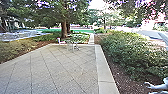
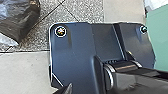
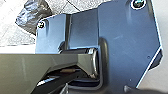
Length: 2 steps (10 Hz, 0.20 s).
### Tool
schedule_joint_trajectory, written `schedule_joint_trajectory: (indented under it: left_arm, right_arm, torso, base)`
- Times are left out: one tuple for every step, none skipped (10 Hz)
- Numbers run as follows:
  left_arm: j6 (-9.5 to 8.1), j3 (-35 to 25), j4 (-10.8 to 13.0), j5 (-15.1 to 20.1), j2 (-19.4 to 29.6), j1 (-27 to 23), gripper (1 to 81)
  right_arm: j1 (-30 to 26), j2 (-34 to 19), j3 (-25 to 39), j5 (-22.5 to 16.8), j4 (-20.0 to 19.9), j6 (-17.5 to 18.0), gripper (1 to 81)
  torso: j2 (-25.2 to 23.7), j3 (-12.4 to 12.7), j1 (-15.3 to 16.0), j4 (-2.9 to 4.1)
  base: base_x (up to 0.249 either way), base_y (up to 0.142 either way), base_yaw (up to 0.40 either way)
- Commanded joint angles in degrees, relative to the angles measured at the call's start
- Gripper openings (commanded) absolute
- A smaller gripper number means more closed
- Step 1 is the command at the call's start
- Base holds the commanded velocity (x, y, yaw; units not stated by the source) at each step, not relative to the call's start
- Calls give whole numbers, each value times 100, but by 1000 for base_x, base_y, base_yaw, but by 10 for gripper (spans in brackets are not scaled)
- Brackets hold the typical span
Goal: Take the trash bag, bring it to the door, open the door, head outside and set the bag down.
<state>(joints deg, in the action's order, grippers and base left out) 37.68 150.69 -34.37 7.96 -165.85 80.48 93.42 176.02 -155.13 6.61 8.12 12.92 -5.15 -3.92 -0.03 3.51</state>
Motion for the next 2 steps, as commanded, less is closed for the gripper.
schedule_joint_trajectory:
  left_arm:
    - [125, 49, 421, -715, -282, 68, 811]
    - [117, 101, 510, -989, -396, 113, 811]
  right_arm:
    - [-143, 85, 54, 7, 14, -35, 811]
    - [-151, 76, 54, 42, 57, -53, 811]
  torso:
    - [0, 0, 3, 0]
    - [-2, 0, 3, 0]
  base:
    - [0, 0, 0]
    - [0, 0, 0]
